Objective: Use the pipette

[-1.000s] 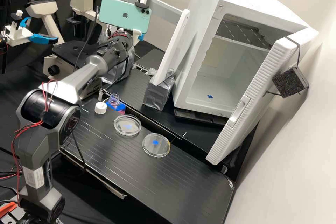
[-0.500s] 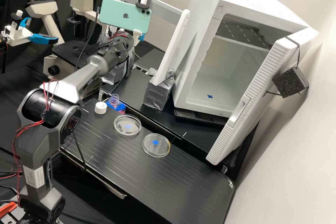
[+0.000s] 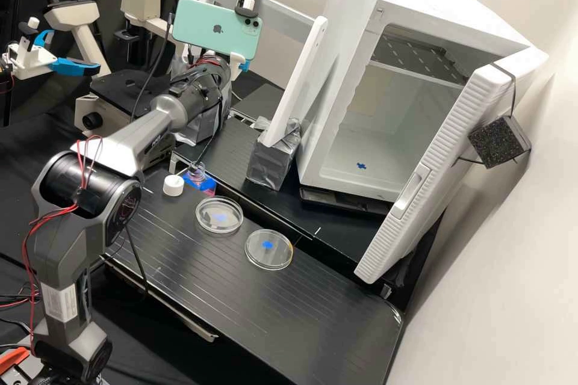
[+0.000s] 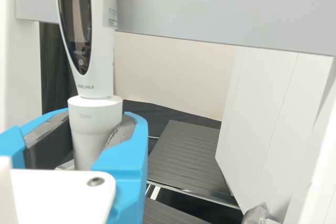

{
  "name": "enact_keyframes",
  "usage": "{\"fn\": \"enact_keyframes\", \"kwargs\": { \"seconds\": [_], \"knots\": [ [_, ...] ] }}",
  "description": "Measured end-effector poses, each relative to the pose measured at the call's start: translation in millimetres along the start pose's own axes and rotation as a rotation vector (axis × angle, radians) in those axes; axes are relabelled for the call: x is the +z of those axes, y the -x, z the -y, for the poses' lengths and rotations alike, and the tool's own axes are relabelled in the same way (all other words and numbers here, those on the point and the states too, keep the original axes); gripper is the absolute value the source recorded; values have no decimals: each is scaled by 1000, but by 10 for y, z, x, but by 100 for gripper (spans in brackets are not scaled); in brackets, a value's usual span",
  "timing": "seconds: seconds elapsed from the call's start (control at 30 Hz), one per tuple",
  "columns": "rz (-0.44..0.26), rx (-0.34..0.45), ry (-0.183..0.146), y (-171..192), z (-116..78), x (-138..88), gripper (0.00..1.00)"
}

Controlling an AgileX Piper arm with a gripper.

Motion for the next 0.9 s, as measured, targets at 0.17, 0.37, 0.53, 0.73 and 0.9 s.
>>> {"fn": "enact_keyframes", "kwargs": {
  "seconds": [0.17,0.37,0.53,0.73,0.9],
  "knots": [
    [4,0,8,0,0,4,100],
    [30,16,37,1,-15,27,100],
    [46,27,53,-5,-4,56,100],
    [50,26,44,-13,23,69,100],
    [60,23,43,55,111,131,100]
  ]
}}
